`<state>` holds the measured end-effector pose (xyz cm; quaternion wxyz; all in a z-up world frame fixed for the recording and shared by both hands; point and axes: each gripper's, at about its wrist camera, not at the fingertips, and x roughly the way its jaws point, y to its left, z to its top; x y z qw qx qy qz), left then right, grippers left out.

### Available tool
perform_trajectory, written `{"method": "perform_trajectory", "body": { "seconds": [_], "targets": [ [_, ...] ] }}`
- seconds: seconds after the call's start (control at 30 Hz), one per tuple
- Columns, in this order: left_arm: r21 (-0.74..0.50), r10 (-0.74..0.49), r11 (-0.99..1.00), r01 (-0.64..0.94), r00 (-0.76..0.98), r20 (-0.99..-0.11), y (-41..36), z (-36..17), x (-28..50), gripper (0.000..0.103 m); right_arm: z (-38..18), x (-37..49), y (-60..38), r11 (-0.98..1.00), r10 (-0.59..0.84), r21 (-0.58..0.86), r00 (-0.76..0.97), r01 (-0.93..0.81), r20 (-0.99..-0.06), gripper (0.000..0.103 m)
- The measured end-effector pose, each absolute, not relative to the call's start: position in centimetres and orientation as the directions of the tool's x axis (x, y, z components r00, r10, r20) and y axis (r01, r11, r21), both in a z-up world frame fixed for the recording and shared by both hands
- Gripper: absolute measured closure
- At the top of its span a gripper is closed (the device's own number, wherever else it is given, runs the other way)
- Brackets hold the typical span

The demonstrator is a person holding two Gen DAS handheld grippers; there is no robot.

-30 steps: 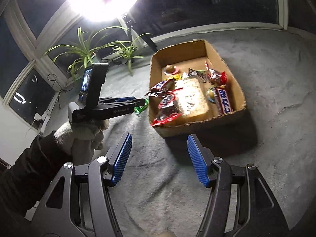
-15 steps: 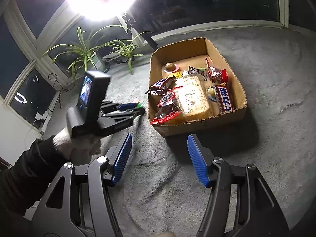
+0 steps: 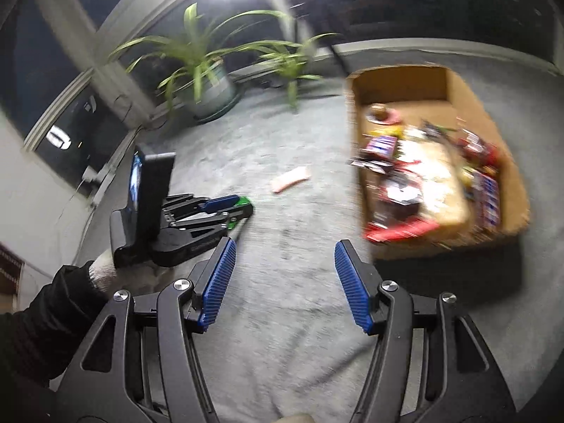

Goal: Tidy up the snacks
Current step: 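Grasp the green candy with the left gripper while the right grasps the pink candy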

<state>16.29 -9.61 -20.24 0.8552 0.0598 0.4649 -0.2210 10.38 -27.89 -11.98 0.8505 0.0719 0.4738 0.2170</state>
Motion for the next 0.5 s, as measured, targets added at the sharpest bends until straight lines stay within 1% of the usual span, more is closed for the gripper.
{"method": "perform_trajectory", "body": {
  "seconds": [0.17,0.23,0.3,0.37,0.4,0.43,0.5],
  "targets": [
    [-0.103,-0.311,0.907,0.409,0.484,-0.818,-7.7,-20.3,16.1,0.080,-13.7,13.7,-24.5,0.884,0.460,0.359,0.413,-0.301,-0.786,0.042],
    [-0.110,-0.312,0.910,0.400,0.484,-0.818,-6.6,-20.3,15.9,0.080,-15.0,15.5,-23.4,0.897,0.435,0.349,0.399,-0.273,-0.807,0.042],
    [-0.114,-0.312,0.912,0.395,0.486,-0.816,-5.8,-20.3,15.6,0.080,-16.6,17.3,-22.6,0.915,0.397,0.327,0.384,-0.237,-0.833,0.046],
    [-0.108,-0.305,0.916,0.387,0.493,-0.815,-5.2,-20.3,15.4,0.080,-18.1,18.7,-22.2,0.924,0.378,0.325,0.359,-0.199,-0.854,0.052],
    [-0.113,-0.307,0.916,0.384,0.493,-0.814,-4.8,-20.3,15.3,0.080,-19.1,19.5,-22.3,0.921,0.388,0.351,0.337,-0.168,-0.858,0.053],
    [-0.121,-0.313,0.916,0.383,0.492,-0.812,-4.6,-20.2,15.2,0.080,-19.9,20.2,-22.5,0.917,0.400,0.374,0.321,-0.142,-0.859,0.056],
    [-0.132,-0.320,0.916,0.379,0.493,-0.809,-4.1,-20.2,15.2,0.080,-20.9,21.3,-22.9,0.915,0.403,0.393,0.311,-0.096,-0.861,0.059]
  ]
}}
